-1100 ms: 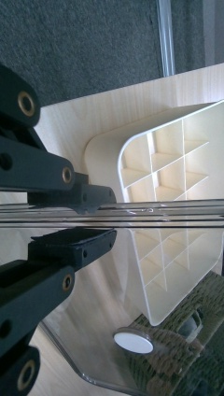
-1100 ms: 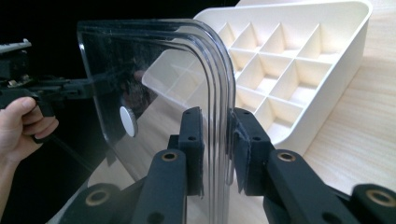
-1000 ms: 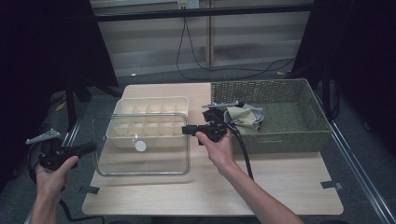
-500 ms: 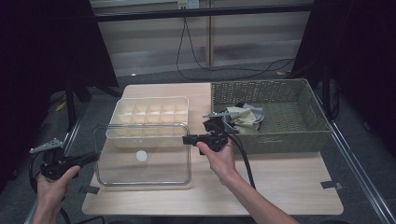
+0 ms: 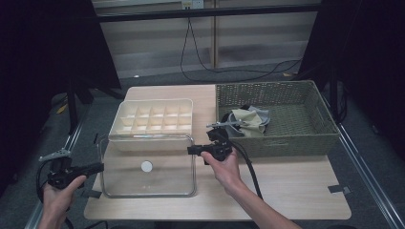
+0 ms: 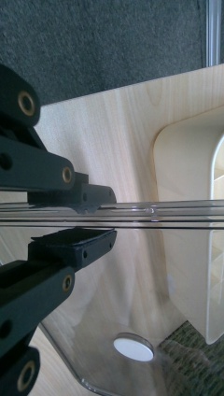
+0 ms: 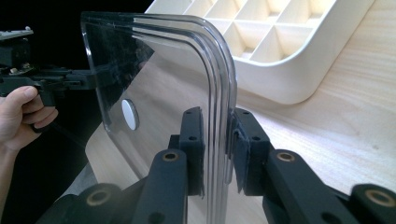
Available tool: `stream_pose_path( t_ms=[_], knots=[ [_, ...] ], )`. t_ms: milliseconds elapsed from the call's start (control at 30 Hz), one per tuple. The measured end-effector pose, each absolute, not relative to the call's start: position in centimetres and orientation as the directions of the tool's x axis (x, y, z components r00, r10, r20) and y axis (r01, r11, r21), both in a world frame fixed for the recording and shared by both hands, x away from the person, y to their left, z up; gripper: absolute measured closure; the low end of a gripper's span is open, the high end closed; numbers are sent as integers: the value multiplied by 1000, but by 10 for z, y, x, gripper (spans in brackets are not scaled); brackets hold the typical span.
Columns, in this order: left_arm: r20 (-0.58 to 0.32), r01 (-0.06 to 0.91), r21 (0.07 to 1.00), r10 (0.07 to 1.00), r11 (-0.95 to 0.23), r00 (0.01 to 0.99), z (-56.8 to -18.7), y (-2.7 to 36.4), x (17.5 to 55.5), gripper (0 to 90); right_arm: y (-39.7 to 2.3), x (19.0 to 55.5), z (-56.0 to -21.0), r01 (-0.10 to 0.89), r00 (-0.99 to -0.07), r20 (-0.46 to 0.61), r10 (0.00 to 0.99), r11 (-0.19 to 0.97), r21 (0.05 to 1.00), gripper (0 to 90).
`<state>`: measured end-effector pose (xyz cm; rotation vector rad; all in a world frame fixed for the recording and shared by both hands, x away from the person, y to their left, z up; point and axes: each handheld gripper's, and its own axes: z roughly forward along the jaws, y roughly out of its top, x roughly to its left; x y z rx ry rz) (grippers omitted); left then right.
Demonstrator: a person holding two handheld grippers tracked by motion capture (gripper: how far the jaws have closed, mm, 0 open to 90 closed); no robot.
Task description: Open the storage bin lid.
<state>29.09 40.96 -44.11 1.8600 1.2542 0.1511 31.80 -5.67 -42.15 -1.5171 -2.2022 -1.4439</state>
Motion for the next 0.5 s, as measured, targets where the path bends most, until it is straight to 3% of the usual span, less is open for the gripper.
stream_pose_path(
  t_ms=[500],
  knots=[
    [-359,727,674,804,-128,474,-458,412,295,713,-49,325,-449,791,-480,538,693,77,607,725]
  ],
)
